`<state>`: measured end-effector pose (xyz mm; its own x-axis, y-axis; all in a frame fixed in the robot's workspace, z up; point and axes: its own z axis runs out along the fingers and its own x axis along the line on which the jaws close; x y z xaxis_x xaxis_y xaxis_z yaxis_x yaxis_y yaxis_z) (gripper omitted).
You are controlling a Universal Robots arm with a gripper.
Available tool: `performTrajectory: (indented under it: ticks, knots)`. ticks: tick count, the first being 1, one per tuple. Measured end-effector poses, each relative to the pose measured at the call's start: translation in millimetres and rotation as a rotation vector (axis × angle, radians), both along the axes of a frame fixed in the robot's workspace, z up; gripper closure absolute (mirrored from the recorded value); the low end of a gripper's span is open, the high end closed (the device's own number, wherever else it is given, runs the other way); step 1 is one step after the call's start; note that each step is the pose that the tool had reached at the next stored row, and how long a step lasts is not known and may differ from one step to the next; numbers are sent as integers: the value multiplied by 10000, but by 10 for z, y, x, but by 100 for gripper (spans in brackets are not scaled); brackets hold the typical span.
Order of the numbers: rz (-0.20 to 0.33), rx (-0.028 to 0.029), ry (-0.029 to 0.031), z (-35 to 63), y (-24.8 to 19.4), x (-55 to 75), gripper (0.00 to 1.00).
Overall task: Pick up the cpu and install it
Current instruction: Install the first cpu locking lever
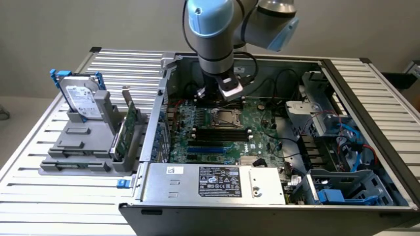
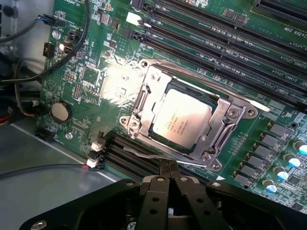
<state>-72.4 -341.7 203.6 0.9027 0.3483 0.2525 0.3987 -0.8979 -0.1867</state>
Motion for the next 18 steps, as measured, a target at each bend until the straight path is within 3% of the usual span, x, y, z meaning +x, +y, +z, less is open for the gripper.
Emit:
performTrajectory:
  ticks: [10, 18]
  knots:
    - [61, -43, 0, 0, 0, 36, 89]
    - [107, -111, 0, 0, 0, 51, 89]
